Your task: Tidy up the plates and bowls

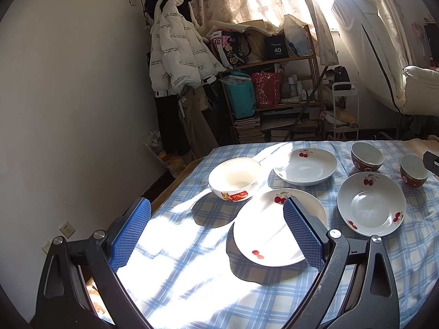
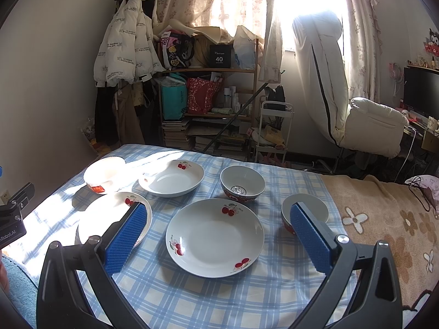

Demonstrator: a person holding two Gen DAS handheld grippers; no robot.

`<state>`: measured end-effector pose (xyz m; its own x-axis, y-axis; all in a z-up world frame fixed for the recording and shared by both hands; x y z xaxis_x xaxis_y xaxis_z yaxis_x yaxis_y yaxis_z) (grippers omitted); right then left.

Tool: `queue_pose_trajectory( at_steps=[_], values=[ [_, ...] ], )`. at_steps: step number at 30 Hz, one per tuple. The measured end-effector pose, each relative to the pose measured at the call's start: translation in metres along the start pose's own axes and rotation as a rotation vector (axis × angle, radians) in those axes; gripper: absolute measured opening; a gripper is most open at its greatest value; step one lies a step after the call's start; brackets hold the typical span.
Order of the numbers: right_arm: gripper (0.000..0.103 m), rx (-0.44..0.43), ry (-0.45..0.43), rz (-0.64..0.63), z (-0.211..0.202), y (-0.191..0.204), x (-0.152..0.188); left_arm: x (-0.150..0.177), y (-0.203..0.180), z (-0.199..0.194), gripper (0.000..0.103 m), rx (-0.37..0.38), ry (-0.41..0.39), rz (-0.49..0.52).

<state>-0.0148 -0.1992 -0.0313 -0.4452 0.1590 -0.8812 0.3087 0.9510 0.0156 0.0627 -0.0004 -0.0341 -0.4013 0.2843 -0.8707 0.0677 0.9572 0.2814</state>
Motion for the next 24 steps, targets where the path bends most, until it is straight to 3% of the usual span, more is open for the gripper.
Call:
queue_pose_trajectory(
  at_steps=[24],
  values=[
    [0.103, 0.0, 0.003, 0.001, 0.0009, 0.0002, 0.0005, -0.0017, 0.0027, 0.0003, 0.096, -0.001, -0.004, 0.02]
  ],
)
Point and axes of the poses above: each gripper's, at about its wrist camera, not at the fingertips, and z roughly the way its jaws point, y to its left, x to its underside, the point moved 7 cm from there along z, roughly the way its jaws point, and after that the axes turned 4 degrees about -x, right-handed, at the moved point
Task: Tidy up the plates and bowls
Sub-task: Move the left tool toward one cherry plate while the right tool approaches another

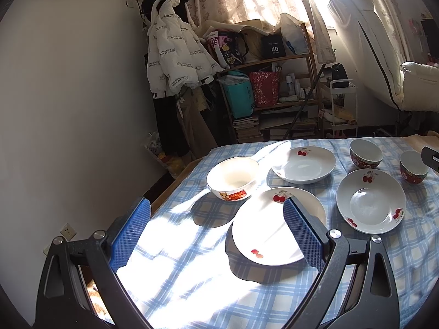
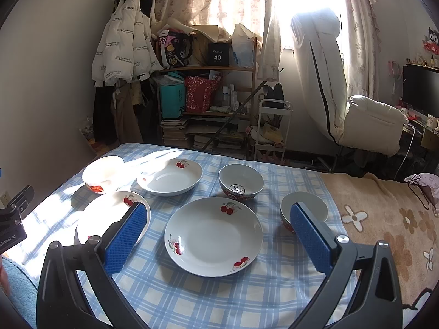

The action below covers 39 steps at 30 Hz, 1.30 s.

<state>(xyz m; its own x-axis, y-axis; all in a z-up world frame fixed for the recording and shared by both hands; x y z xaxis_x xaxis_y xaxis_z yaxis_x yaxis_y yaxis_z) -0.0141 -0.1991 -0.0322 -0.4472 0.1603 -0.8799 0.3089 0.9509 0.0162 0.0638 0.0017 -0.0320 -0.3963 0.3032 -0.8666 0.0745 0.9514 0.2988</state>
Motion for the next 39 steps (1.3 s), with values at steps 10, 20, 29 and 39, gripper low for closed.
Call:
queue_pose_trajectory(
  at_steps=[10, 20, 29, 39],
  values=[
    [0.103, 0.0, 0.051, 0.098, 0.011, -0.027, -0.005, -0.015, -0.018, 0.016, 0.096, 0.029, 0.053, 0.014],
    [0.103, -0.024, 0.127, 0.137, 0.044, -0.051, -0.028, -0.045, -0.064, 0.048, 0.096, 0.1, 0.129, 0.036],
    [0.091, -0.077, 0.275, 0.124, 0.095, -0.065, -0.015, -0.063, -0.122, 0.095, 0.096, 0.21, 0.23, 0.099],
    [0.077, -0.155, 0.399, 0.192, 0.14, -0.086, 0.008, -0.044, -0.194, 0.133, 0.096, 0.313, 0.322, 0.209]
  ],
)
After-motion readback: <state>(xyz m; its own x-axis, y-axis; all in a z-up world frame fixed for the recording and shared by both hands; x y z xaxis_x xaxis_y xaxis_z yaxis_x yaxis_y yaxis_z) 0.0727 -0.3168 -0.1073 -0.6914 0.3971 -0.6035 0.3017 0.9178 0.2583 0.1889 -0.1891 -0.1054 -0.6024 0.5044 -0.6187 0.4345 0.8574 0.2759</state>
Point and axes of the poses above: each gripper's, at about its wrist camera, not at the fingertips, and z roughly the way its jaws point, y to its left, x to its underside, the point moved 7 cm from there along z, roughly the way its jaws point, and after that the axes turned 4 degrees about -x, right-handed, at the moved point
